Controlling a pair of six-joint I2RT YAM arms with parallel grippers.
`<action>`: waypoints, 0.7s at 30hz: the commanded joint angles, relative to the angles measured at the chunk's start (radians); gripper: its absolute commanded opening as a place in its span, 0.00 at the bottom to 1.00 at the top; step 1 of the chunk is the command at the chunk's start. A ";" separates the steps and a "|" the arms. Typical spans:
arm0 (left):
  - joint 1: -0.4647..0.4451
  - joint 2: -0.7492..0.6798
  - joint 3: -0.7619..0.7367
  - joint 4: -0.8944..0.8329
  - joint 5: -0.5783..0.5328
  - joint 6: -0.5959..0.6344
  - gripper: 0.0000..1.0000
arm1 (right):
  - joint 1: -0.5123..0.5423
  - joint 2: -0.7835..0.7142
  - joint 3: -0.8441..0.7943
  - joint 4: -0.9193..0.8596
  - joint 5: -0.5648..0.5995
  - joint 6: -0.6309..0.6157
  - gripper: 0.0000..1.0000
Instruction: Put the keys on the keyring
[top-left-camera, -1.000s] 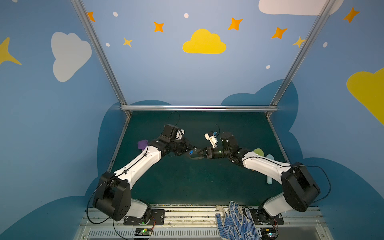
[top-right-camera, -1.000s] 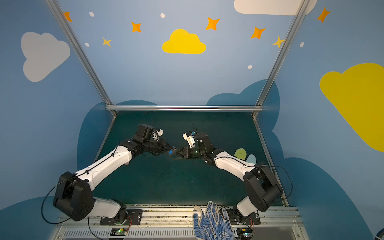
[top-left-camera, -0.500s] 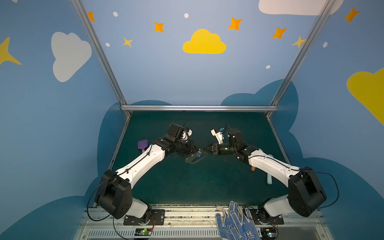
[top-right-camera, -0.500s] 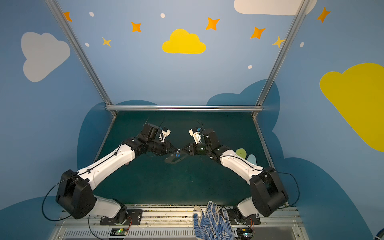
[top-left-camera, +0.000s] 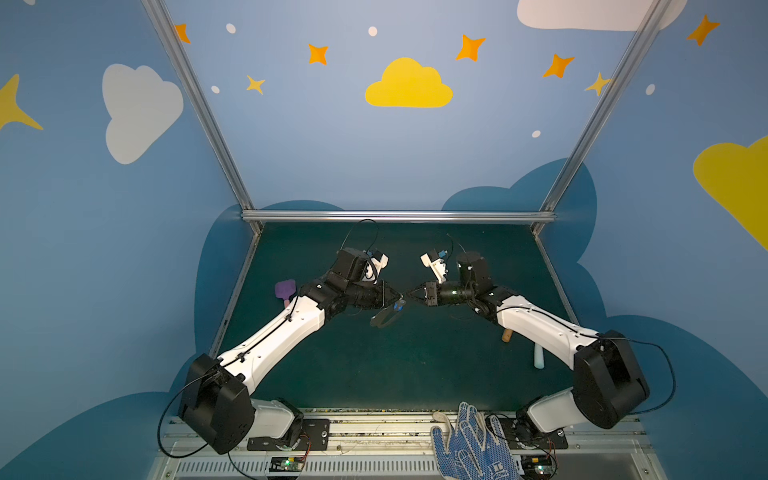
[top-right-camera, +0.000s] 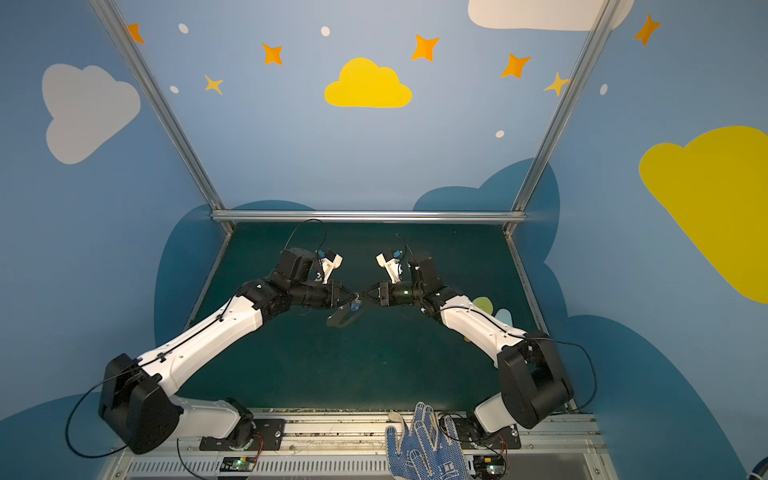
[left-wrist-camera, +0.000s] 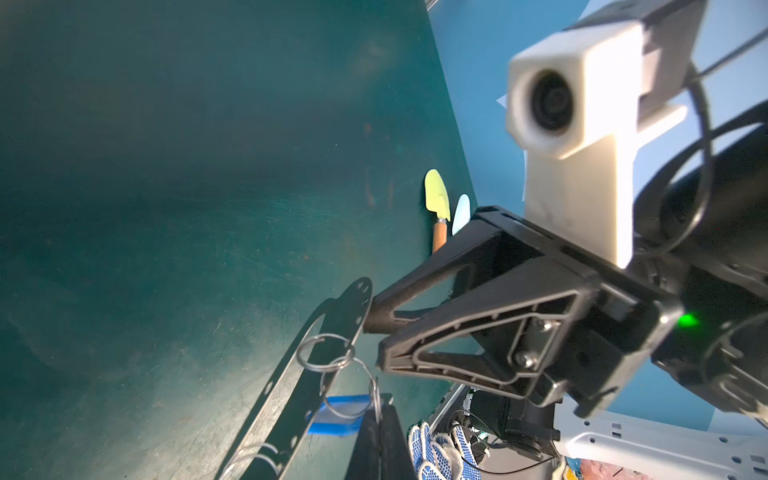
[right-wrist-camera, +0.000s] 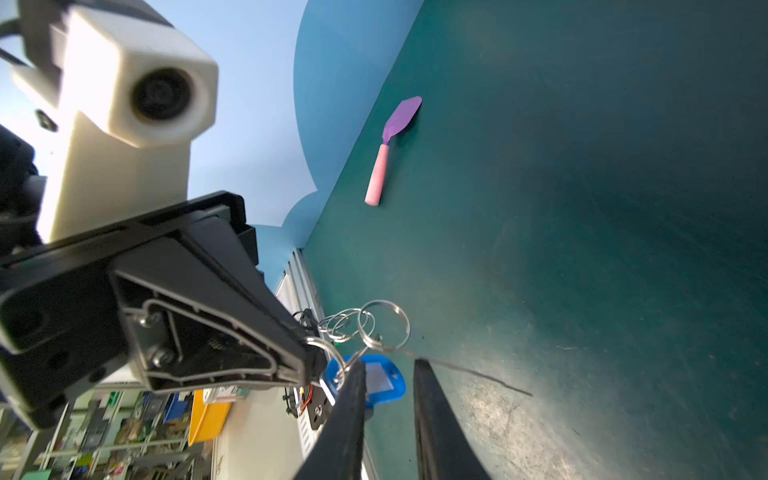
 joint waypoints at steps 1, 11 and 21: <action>-0.007 -0.028 -0.012 0.052 -0.006 0.033 0.04 | -0.003 -0.009 0.025 0.031 -0.022 -0.003 0.18; -0.029 -0.040 -0.005 0.023 -0.059 0.075 0.04 | -0.006 -0.095 0.056 -0.078 0.114 -0.066 0.11; -0.046 -0.041 0.006 -0.005 -0.078 0.108 0.04 | -0.007 -0.102 0.101 -0.145 0.136 -0.093 0.16</action>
